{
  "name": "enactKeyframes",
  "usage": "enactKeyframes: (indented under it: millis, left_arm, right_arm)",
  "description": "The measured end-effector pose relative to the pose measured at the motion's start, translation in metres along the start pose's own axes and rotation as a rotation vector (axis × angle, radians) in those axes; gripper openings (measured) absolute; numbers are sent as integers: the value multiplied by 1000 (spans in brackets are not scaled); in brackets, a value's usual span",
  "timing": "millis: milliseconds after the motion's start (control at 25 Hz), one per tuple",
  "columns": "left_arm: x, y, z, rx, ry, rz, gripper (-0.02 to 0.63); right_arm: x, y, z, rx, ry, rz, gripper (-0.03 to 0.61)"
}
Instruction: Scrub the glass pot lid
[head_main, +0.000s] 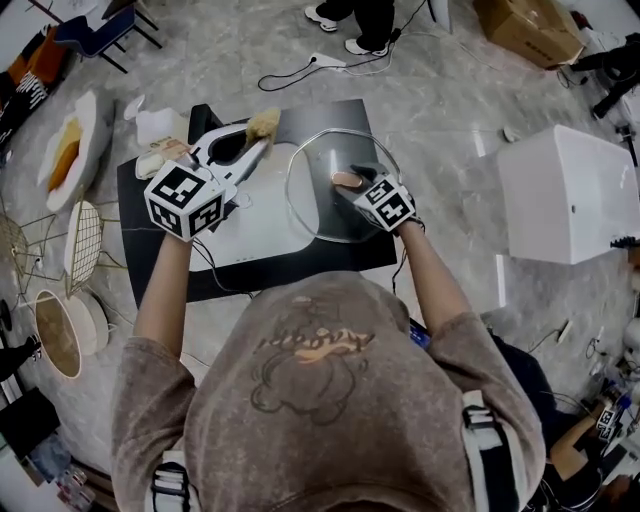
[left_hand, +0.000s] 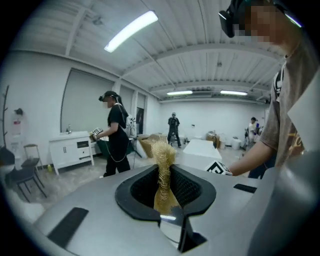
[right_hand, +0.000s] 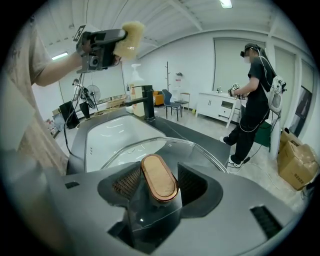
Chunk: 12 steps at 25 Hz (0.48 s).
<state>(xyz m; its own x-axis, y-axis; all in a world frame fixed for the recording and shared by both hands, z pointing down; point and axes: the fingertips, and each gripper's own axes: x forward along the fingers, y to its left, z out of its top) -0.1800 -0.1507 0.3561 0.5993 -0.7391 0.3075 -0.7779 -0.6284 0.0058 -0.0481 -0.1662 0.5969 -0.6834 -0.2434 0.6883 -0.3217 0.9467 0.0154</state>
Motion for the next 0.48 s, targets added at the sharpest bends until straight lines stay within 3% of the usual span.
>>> enactKeyframes:
  millis: [320, 480]
  left_arm:
    - [97, -17, -15, 341, 148, -248, 66]
    - [143, -22, -40, 372, 198, -367, 66]
  right_arm:
    - [-2, 3, 4, 17, 3, -3, 235]
    - [0, 2, 4, 25, 0, -11, 236]
